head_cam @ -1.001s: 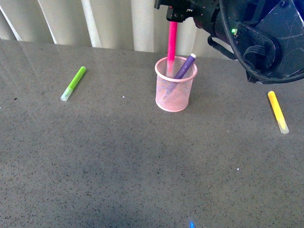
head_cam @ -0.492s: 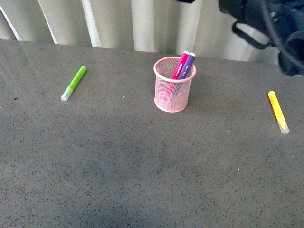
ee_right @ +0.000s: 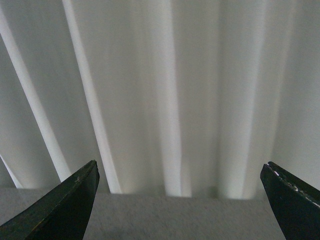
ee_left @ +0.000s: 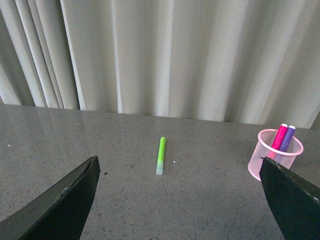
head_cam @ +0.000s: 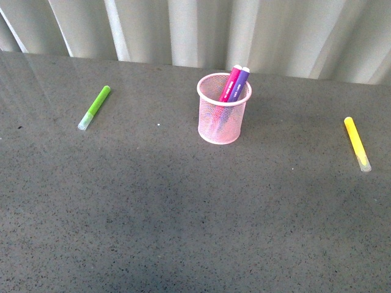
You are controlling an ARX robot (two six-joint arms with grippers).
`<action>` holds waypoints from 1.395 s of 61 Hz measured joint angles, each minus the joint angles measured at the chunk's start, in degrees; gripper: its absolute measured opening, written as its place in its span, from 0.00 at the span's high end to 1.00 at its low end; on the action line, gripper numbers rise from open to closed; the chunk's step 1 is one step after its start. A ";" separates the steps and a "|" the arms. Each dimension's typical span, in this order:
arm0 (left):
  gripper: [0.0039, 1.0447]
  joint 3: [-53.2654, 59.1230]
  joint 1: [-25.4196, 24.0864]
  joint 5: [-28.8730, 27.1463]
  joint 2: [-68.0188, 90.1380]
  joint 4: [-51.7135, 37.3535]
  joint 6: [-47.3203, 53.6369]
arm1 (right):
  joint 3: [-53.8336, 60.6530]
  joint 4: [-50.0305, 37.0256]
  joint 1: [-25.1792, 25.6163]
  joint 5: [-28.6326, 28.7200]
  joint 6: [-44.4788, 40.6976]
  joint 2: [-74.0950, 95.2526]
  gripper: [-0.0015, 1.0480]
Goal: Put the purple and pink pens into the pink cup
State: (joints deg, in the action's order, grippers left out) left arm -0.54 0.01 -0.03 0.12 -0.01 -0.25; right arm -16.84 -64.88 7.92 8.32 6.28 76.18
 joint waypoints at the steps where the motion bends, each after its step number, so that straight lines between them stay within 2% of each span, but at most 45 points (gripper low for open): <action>1: 0.06 0.00 0.00 0.00 0.00 0.00 0.00 | 0.68 0.35 0.52 0.35 0.07 -0.87 0.07; 8: 0.06 0.00 0.00 0.02 0.00 0.00 0.02 | 6.51 3.56 6.38 4.17 0.15 -9.44 0.08; 13: 0.06 0.00 0.00 0.02 0.02 0.00 0.02 | 8.59 13.05 7.89 7.15 -3.32 -16.39 0.23; 19: 0.06 0.00 0.00 0.00 0.00 0.00 0.02 | 12.72 12.22 7.04 6.25 -4.94 -18.99 0.39; 24: 0.06 0.00 0.00 0.00 0.00 0.00 0.02 | 14.60 15.61 4.96 4.17 -5.64 -23.23 0.55; 40: 0.06 0.00 0.00 0.00 -0.02 0.00 0.00 | 15.26 25.42 0.44 -0.20 -6.27 -35.12 0.97; 50: 0.06 0.00 0.00 0.02 -0.02 0.00 0.02 | 15.41 31.41 -1.90 -2.71 -6.32 -41.97 0.97; 54: 0.06 0.00 0.00 0.00 -0.04 0.00 0.00 | 15.47 34.18 -5.51 -7.34 -6.34 -44.85 0.97; 59: 0.06 0.00 0.00 0.02 -0.02 0.00 0.00 | 15.52 36.81 -7.48 -7.67 -6.34 -47.78 0.97; 85: 0.06 0.00 0.00 0.00 -0.04 0.00 0.02 | 15.58 47.60 -7.72 -8.13 -6.32 -59.06 0.97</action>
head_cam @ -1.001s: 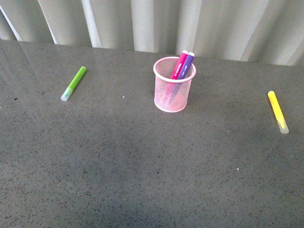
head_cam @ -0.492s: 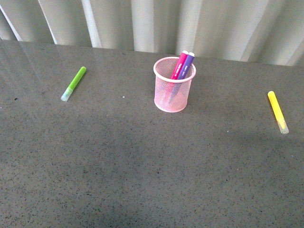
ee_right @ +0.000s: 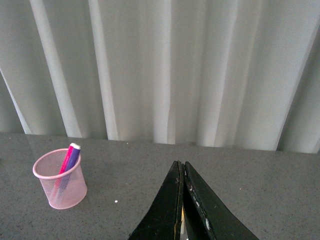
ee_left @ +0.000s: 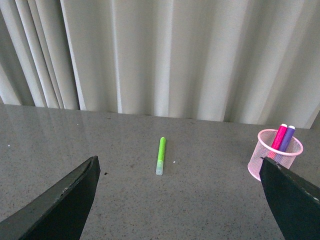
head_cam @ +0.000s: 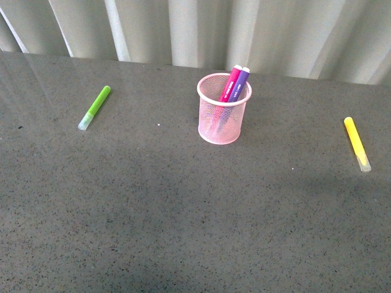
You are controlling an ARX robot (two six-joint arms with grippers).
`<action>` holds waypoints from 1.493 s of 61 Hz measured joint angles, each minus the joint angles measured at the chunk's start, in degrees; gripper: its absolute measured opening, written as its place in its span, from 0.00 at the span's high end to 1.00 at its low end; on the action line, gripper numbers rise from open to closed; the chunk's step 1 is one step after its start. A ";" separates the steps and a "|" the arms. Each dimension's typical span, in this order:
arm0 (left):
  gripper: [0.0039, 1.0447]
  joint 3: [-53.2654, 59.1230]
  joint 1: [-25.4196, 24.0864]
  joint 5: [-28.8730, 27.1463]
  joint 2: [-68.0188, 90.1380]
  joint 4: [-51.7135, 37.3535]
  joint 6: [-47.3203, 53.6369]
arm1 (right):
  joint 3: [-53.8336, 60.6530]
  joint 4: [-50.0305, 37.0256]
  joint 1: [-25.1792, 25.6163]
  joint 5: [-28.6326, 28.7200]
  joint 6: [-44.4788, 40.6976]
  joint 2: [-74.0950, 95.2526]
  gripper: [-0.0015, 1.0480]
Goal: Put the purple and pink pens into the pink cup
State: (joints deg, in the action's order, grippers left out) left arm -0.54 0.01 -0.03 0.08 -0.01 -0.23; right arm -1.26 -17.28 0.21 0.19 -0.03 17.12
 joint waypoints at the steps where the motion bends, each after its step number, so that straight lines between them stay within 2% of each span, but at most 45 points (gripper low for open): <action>1: 0.06 0.00 0.00 0.00 0.00 -0.02 0.00 | 0.00 0.22 0.00 0.00 0.00 -0.22 0.97; 27: 0.06 0.00 0.00 0.00 0.00 0.00 -0.02 | 0.00 7.17 0.00 -0.13 0.00 -7.21 0.97; 32: 0.06 0.00 0.00 0.00 0.00 0.00 -0.02 | 0.00 15.85 0.00 -0.13 0.02 -13.75 0.97; 34: 0.06 0.00 0.00 -0.02 0.00 0.00 -0.02 | 0.00 16.83 0.00 -0.15 0.04 -15.30 0.97; 56: 0.06 0.00 0.00 0.00 0.00 0.00 0.00 | 0.00 17.25 0.00 -0.15 0.02 -16.87 0.96; 60: 0.06 0.00 0.00 0.02 0.00 0.00 -0.02 | 0.00 17.25 0.00 -0.15 0.02 -16.87 0.87; 67: 0.06 0.00 0.00 0.00 0.00 0.00 0.00 | 0.00 17.25 0.00 -0.15 0.02 -16.87 0.61; 87: 0.06 0.00 0.00 0.00 0.00 0.00 -0.02 | 0.00 17.25 0.00 -0.15 0.04 -16.87 0.07; 89: 0.06 0.00 0.00 0.00 0.00 0.00 0.00 | 0.00 17.25 0.00 -0.15 0.07 -16.87 0.05; 91: 0.06 0.00 0.00 0.00 0.00 0.00 0.00 | 0.00 17.25 0.00 -0.15 0.04 -16.87 0.07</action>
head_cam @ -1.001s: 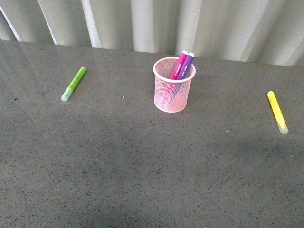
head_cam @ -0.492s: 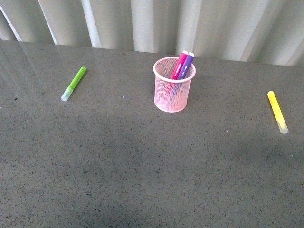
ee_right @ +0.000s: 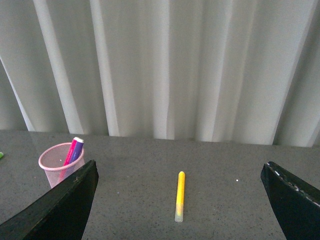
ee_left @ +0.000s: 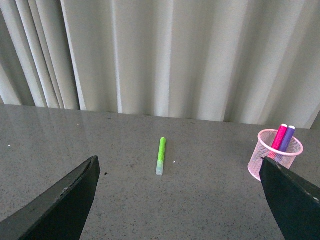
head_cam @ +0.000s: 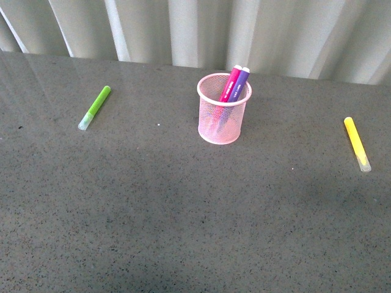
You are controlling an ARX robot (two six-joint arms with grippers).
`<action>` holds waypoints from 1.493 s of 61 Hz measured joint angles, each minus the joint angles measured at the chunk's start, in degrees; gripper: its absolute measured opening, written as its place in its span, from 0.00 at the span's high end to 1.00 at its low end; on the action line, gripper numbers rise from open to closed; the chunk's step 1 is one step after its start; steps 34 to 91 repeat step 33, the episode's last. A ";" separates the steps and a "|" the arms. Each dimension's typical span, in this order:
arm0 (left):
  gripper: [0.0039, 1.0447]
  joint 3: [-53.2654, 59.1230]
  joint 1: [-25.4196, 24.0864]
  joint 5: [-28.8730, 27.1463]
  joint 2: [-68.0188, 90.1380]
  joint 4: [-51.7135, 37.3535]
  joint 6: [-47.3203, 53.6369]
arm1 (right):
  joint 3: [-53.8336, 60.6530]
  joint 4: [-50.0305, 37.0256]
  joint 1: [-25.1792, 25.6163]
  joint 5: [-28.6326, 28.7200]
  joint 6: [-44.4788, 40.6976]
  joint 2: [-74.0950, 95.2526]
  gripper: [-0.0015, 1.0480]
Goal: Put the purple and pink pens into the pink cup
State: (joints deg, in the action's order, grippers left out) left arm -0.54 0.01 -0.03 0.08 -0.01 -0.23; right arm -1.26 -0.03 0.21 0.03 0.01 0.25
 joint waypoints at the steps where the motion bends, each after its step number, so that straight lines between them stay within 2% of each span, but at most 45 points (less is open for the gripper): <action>1: 0.06 0.00 0.00 0.00 0.00 0.00 0.00 | 0.00 0.00 0.00 0.00 0.00 0.00 0.07; 91: 0.06 0.00 0.00 0.00 0.00 0.00 0.00 | 0.00 0.00 0.00 0.00 0.02 0.00 0.07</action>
